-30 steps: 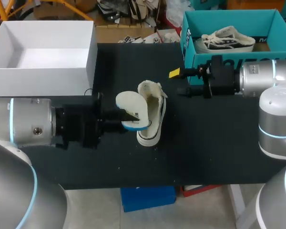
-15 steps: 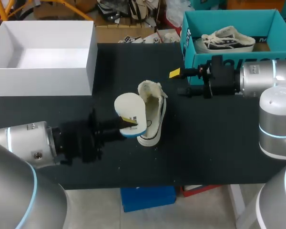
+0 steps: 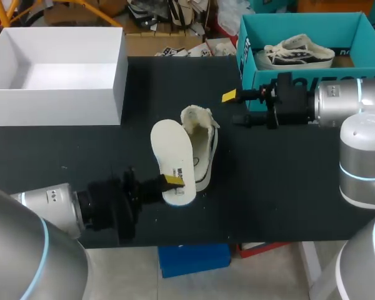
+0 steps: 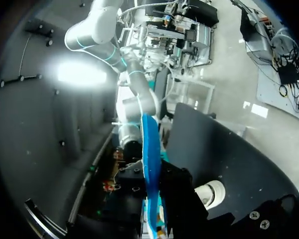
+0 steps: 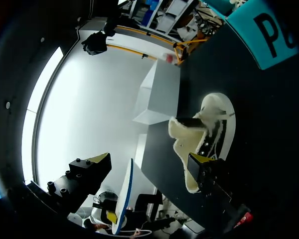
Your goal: Take the shoe out of the shoebox, open the shoe tongue, remove and reinsert the insole, then place the shoe into the shoebox
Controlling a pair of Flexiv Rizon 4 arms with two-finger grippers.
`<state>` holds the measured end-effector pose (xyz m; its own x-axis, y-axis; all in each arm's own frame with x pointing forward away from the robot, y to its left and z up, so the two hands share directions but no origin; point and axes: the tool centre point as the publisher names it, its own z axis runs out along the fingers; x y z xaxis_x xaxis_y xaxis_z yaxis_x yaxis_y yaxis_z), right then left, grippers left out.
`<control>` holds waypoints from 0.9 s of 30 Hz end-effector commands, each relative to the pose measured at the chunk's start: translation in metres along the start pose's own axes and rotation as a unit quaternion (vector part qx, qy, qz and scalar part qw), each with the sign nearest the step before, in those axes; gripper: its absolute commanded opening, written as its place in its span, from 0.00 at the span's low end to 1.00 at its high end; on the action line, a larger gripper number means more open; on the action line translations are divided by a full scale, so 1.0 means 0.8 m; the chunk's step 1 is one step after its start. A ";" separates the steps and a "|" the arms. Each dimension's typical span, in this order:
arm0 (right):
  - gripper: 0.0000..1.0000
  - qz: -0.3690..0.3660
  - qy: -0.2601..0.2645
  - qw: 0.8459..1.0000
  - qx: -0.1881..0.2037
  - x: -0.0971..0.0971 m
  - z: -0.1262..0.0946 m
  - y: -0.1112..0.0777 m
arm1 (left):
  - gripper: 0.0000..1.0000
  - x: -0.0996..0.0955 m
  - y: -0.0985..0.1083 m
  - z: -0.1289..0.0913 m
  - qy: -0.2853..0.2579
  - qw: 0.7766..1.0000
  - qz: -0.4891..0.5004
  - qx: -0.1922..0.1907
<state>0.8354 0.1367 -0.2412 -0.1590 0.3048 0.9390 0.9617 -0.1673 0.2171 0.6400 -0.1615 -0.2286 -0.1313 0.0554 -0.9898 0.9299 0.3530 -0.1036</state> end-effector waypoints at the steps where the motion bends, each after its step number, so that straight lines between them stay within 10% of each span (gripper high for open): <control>1: 1.00 0.000 -0.001 1.000 -0.002 0.000 0.002 -0.001 | 0.00 0.020 0.010 0.009 -0.027 1.000 0.010 0.013; 27: 1.00 0.000 -0.001 1.000 -0.002 0.000 0.002 -0.001 | 0.00 0.066 0.094 0.049 -0.047 0.992 0.108 0.043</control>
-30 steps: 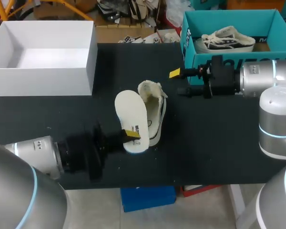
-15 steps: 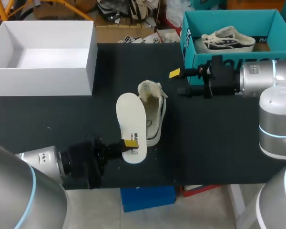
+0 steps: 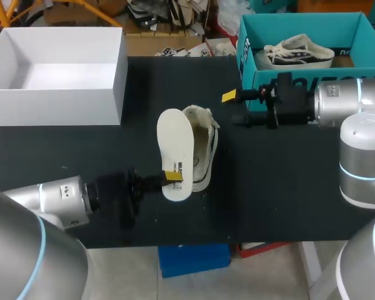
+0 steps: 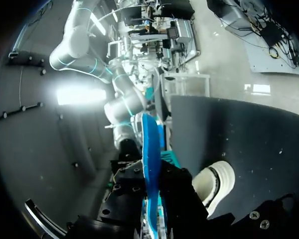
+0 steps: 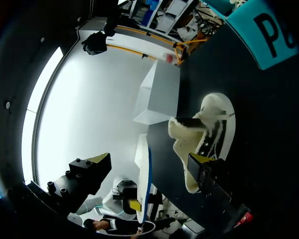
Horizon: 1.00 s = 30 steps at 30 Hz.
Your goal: Take the shoe out of the shoebox, open the shoe tongue, remove and reinsert the insole, then place the shoe into the shoebox
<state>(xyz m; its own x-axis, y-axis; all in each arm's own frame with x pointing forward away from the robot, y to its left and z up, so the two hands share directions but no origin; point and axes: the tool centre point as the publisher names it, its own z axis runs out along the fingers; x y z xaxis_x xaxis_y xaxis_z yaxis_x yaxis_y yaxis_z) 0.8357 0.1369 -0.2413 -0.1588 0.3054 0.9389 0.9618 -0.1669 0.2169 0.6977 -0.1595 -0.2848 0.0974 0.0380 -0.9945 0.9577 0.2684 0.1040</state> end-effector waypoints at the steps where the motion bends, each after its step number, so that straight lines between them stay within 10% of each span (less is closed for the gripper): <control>1: 1.00 0.000 0.000 1.000 -0.002 0.000 0.001 -0.001 | 0.00 0.013 0.021 0.019 -0.004 1.000 0.005 0.004; 30: 1.00 0.000 0.000 1.000 -0.002 0.000 0.001 -0.001 | 0.00 0.007 0.072 0.054 -0.034 0.999 0.022 -0.003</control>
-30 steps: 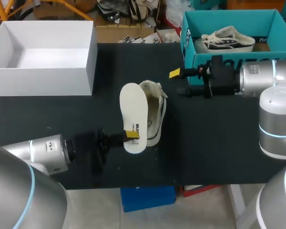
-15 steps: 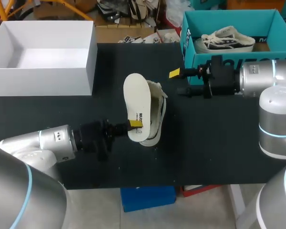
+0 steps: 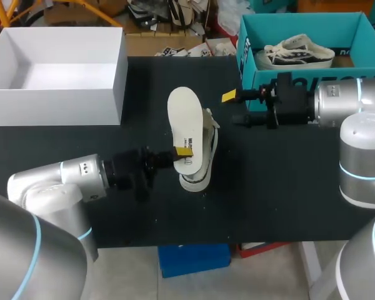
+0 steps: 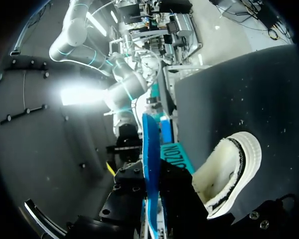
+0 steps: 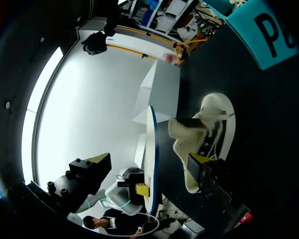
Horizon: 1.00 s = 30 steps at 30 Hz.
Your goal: Take the shoe out of the shoebox, open the shoe tongue, remove and reinsert the insole, then place the shoe into the shoebox
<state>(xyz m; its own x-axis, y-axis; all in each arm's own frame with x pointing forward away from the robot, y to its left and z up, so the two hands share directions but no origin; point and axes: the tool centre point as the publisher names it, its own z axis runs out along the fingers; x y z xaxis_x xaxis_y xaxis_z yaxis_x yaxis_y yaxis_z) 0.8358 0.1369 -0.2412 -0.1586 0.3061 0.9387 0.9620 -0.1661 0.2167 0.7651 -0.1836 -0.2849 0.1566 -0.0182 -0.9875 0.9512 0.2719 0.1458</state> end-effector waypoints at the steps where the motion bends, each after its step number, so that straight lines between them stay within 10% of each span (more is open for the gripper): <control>1: 1.00 0.000 0.000 1.000 -0.002 0.000 0.001 -0.001 | 0.00 0.000 -0.001 0.002 0.001 1.000 0.001 -0.001; 30: 1.00 -0.019 0.038 0.992 0.118 -0.004 0.087 -0.032 | 0.00 0.000 -0.001 0.002 0.001 1.000 0.001 -0.001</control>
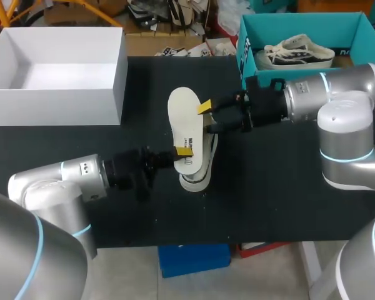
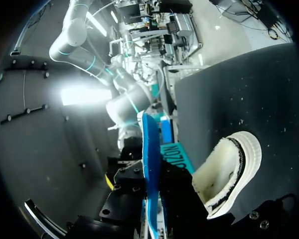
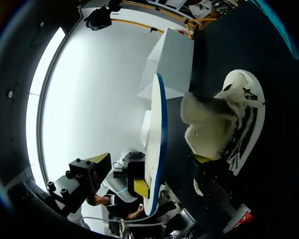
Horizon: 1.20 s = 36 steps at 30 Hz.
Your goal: Take the shoe out of the shoebox, open the shoe tongue, remove and reinsert the insole, then place the shoe into the shoebox
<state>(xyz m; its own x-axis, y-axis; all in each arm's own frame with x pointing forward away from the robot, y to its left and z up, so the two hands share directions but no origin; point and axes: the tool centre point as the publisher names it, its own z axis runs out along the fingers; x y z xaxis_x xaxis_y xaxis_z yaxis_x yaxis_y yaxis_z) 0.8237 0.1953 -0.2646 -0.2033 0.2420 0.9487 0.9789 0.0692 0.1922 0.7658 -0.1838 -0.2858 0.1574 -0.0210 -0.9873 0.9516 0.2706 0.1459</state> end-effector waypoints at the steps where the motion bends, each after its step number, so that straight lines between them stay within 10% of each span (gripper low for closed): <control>1: 1.00 0.001 0.004 1.000 0.002 -0.002 0.016 0.004 | 0.00 -0.001 -0.001 0.002 0.003 1.000 0.001 -0.002; 9: 0.94 0.007 0.010 1.000 0.009 -0.003 0.035 0.000 | 0.00 -0.001 -0.001 0.002 0.003 1.000 0.001 -0.002; 17: 0.62 0.015 0.012 1.000 0.012 -0.008 0.042 -0.006 | 0.00 -0.001 -0.001 0.002 0.003 1.000 0.001 -0.002; 22: 0.31 0.017 0.011 1.000 0.012 -0.009 0.042 -0.007 | 0.00 -0.001 -0.001 0.002 0.003 1.000 0.001 -0.002; 24: 0.02 0.020 0.008 1.000 0.016 -0.011 0.043 -0.008 | 0.00 -0.001 -0.001 0.002 0.003 1.000 0.001 -0.002; 34: 0.00 0.022 0.006 1.000 0.019 -0.012 0.043 -0.008 | 0.00 -0.001 -0.001 0.002 0.003 1.000 0.001 -0.002; 35: 0.00 0.022 0.006 1.000 0.019 -0.012 0.043 -0.008 | 0.14 -0.003 -0.002 0.001 0.015 1.000 0.005 0.003; 36: 0.00 0.022 0.006 1.000 0.019 -0.012 0.043 -0.008 | 0.73 -0.004 -0.002 0.000 0.033 0.999 0.009 -0.008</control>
<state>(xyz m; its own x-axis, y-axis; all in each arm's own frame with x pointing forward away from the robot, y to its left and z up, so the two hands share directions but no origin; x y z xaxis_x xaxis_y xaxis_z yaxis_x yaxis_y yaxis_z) 0.8179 0.2253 -0.2835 -0.1604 0.2334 0.9591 0.9853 0.0950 0.1417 0.7670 -0.1829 -0.2878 0.1661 -0.0047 -0.9861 0.9493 0.2713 0.1586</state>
